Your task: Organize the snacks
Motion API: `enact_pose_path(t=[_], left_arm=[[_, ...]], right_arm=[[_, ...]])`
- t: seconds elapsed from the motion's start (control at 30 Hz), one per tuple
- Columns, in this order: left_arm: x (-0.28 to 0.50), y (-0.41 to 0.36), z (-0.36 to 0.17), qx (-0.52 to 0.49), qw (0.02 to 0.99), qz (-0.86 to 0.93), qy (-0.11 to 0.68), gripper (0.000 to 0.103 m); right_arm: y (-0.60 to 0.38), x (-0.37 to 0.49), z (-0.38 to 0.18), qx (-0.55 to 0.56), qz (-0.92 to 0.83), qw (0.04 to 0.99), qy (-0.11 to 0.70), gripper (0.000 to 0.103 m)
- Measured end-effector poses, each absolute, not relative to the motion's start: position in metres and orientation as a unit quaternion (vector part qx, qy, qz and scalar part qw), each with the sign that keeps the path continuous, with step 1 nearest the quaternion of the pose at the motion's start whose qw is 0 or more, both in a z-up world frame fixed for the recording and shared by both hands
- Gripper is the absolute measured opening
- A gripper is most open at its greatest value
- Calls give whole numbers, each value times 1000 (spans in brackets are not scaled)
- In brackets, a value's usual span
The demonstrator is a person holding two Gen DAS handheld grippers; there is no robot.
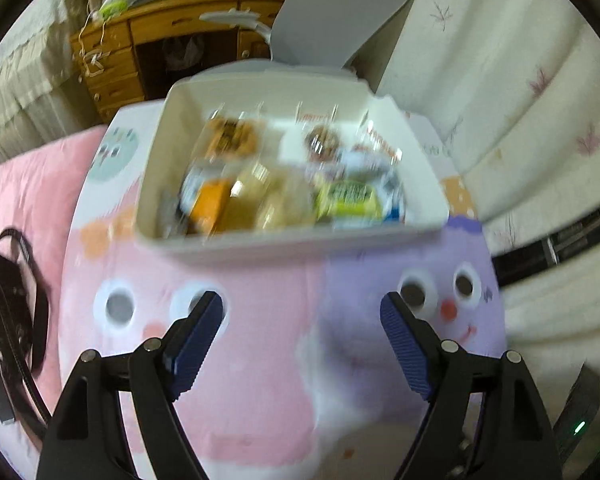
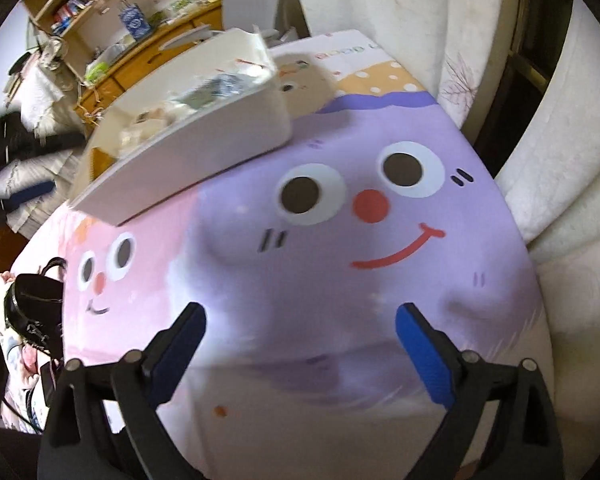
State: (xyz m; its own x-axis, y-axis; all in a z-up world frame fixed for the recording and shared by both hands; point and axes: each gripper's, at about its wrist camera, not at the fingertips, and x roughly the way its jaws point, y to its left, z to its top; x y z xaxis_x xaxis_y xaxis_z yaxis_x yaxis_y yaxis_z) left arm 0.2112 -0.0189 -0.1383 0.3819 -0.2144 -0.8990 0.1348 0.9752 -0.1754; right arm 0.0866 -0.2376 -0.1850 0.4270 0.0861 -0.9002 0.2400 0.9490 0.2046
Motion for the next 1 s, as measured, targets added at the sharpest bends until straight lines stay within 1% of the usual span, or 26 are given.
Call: enact_pose_path(t=[0.1,0.23,0.37,0.47,0.5,0.53,0.57,0.7,0.83,1.0], left_arm=[[184,1,-146,-33,820,-109,561,80],[149,27,-144,-31,828,-110,550,80],[117,48,-128,-19,831,-112,544,80],[95,59,-102,-11,841,-99,531,81],[86,60,-91,-2,850,-92,519,83],[78,60,-82,5,856,-90,509,89],[69,58,-71,13,862,-90,499,93],[47,48,-42,9,862,-104,496,94],[33,29,-17,11,870,-122,478,94],[24,10,7,3,881,-111,461,100]], right_arm=[[-219,73,-174,152,-47,840,519,102],[-196,51,-165,154,-49,846,509,102],[-176,31,-155,155,-38,840,518,102],[-168,16,-139,172,-20,831,529,102],[-165,11,-131,173,-10,830,530,102],[-163,7,-125,169,-3,830,531,102],[-161,4,-117,162,3,832,531,102],[-157,-4,-85,137,32,828,543,102],[-161,-13,-51,108,44,842,526,102],[-174,-17,-20,101,57,846,520,102]])
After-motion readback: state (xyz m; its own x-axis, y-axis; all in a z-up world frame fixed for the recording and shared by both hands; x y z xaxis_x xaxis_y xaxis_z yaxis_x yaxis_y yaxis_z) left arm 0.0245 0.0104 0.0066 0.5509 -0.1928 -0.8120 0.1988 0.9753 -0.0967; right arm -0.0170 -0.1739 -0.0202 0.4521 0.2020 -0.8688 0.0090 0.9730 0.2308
